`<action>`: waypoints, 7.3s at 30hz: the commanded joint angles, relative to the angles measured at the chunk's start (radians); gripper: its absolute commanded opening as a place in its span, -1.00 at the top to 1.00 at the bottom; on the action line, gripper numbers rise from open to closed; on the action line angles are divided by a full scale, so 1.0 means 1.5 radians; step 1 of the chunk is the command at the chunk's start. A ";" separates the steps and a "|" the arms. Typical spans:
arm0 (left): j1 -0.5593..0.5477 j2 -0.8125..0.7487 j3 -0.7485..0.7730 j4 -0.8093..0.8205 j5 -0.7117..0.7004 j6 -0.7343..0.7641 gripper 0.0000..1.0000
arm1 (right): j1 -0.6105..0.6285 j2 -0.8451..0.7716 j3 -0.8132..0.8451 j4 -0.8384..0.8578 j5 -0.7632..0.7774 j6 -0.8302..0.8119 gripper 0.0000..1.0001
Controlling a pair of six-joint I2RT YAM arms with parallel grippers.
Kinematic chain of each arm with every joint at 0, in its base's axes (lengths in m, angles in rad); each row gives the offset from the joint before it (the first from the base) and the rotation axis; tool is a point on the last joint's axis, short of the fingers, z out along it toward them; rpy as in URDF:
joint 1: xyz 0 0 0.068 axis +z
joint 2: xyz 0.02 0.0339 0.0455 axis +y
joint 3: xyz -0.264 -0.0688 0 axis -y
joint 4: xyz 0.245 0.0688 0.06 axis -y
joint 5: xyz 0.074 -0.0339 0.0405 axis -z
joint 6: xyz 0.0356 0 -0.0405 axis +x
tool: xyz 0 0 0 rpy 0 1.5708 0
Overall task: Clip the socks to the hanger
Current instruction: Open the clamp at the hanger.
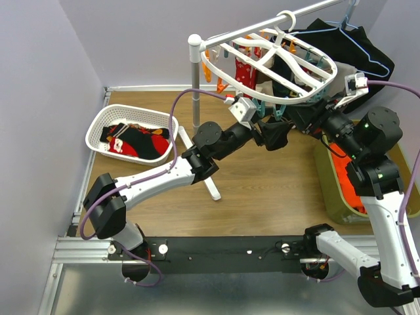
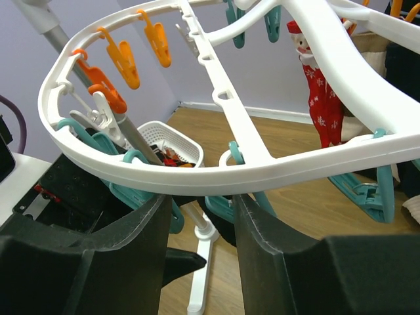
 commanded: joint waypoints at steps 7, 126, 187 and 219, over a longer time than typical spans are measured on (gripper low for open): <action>0.004 0.016 0.032 0.055 0.030 0.009 0.01 | 0.002 -0.019 -0.010 -0.004 0.015 -0.004 0.00; -0.166 -0.016 0.071 -0.137 -0.171 0.324 -0.29 | 0.001 -0.053 -0.017 -0.012 0.054 0.032 0.89; -0.105 0.028 0.105 -0.057 -0.161 0.337 0.95 | 0.001 -0.067 0.004 -0.033 -0.005 0.013 -0.19; -0.109 0.014 0.103 -0.092 -0.148 0.297 0.27 | 0.001 -0.030 -0.011 0.036 0.020 0.012 0.67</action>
